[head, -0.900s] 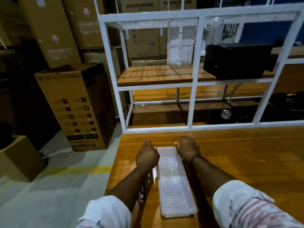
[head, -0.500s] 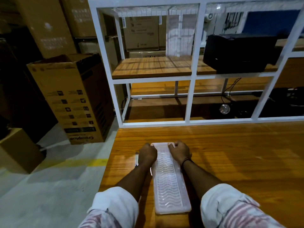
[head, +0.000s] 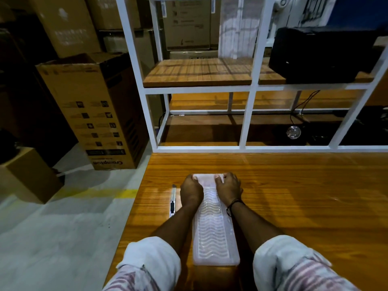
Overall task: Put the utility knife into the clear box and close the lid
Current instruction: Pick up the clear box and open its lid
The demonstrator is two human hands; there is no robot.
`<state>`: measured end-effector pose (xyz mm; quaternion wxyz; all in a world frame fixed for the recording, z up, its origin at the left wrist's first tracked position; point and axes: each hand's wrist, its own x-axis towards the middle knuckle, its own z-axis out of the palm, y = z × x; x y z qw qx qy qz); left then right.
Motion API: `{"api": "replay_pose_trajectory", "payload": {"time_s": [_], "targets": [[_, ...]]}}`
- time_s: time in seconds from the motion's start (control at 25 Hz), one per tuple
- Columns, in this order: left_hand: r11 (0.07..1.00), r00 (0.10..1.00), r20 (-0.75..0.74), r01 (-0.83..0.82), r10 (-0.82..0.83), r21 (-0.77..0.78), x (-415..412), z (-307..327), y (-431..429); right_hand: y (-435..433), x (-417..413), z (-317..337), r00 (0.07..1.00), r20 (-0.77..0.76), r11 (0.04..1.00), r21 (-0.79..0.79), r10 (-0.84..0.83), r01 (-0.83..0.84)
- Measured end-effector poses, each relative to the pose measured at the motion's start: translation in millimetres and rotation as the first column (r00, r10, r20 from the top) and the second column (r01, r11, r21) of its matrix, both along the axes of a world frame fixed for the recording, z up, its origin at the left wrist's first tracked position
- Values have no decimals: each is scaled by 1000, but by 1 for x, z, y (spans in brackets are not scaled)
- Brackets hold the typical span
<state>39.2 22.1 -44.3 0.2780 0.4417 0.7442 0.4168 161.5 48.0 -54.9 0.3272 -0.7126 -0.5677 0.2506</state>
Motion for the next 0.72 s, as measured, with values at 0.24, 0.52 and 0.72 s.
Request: {"api": "replay_pose_trajectory", "payload": {"time_s": [0.24, 0.52, 0.72], "targets": [[999, 1000, -9, -26, 27, 40, 1, -4, -1, 0, 0, -3, 1000, 23, 995, 97, 1, -4], [996, 996, 83, 12, -19, 89, -4, -5, -4, -2, -1, -3, 998, 64, 993, 120, -20, 12], [992, 967, 254, -3, -29, 123, -9, 11, -13, -3, 0, -1, 995, 95, 989, 145, -29, 15]]}}
